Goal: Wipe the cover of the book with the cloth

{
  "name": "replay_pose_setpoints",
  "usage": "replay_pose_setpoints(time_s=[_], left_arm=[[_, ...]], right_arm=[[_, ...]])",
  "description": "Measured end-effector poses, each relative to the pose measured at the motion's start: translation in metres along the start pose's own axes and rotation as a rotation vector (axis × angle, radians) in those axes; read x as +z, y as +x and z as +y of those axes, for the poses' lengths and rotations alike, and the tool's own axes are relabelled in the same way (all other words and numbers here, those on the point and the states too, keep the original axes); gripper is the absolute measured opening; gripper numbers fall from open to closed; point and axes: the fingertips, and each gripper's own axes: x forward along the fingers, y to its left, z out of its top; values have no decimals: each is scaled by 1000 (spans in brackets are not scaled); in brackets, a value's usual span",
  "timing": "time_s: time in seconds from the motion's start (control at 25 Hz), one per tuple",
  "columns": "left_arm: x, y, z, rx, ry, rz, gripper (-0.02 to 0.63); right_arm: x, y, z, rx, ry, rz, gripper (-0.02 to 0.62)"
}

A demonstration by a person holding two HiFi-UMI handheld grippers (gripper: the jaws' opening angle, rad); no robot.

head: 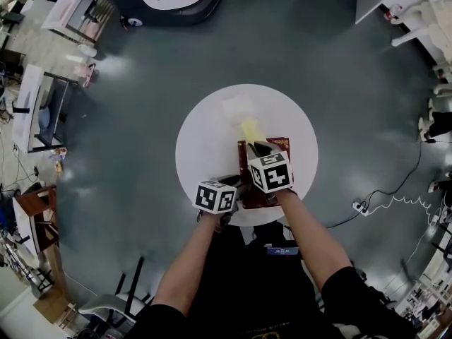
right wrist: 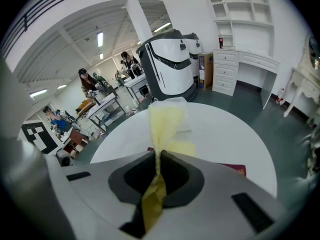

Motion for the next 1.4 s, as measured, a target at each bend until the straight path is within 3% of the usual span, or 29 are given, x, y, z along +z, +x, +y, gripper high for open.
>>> replay_pose_setpoints(time_s=[1.4], left_arm=[[2,0,0,39,-16,-6,181]], right_arm=[[-36,-59,-111,-177,147,-31,78]])
